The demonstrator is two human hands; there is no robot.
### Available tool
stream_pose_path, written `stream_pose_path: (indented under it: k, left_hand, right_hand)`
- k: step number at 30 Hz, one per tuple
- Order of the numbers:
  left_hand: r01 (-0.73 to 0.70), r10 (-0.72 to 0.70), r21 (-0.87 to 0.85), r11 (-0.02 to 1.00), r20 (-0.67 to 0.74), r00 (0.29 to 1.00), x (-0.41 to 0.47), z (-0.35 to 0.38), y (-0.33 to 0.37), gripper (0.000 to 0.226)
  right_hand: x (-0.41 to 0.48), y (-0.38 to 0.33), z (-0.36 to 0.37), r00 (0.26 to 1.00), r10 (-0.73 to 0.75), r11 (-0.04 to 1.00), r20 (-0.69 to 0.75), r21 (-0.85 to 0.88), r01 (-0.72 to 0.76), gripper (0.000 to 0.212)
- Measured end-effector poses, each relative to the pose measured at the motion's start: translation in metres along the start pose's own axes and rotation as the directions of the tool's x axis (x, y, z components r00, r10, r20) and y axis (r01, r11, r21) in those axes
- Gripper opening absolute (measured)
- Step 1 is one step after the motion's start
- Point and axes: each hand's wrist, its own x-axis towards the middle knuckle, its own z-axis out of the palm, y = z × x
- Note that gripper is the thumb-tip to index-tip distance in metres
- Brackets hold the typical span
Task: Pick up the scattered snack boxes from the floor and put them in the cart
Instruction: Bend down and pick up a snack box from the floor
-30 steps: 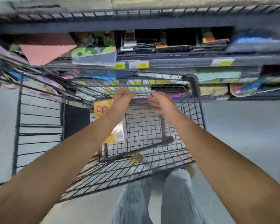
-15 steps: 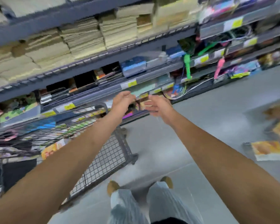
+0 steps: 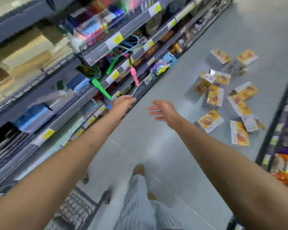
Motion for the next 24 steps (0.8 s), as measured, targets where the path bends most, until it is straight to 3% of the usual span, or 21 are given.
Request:
stream_pose_path:
  k: [5, 9, 11, 15, 19, 24]
  left_hand:
    - [-0.031, 0.010, 0.122, 0.992, 0.171, 0.985, 0.054, 0.068, 0.035, 0.032]
    - [-0.046, -0.018, 0.194, 0.980, 0.315, 0.949, 0.089, 0.132, 0.067, 0.004]
    - [-0.073, -0.034, 0.257, 0.964, 0.387, 0.921, 0.102, 0.171, 0.083, 0.003]
    - [-0.133, -0.049, 0.319, 0.938, 0.503, 0.863, 0.117, 0.244, 0.104, 0.031]
    - [-0.161, -0.096, 0.387, 0.908, 0.566, 0.819, 0.124, 0.319, 0.115, 0.041]
    - [-0.232, -0.056, 0.387, 0.892, 0.604, 0.795, 0.138, 0.407, 0.122, 0.041]
  right_hand:
    - [0.023, -0.010, -0.074, 0.988, 0.041, 0.996, -0.147, 0.087, -0.028, 0.010]
    - [0.041, -0.014, -0.134, 0.962, 0.066, 0.987, -0.265, 0.161, -0.023, 0.008]
    - [0.047, -0.013, -0.164, 0.938, 0.092, 0.979, -0.335, 0.203, -0.024, 0.008]
    - [0.051, -0.004, -0.217, 0.898, 0.133, 0.965, -0.419, 0.262, -0.020, 0.010]
    - [0.055, 0.009, -0.275, 0.841, 0.217, 0.938, -0.495, 0.345, -0.040, 0.008]
    - [0.070, 0.026, -0.349, 0.787, 0.311, 0.897, -0.533, 0.439, -0.057, 0.016]
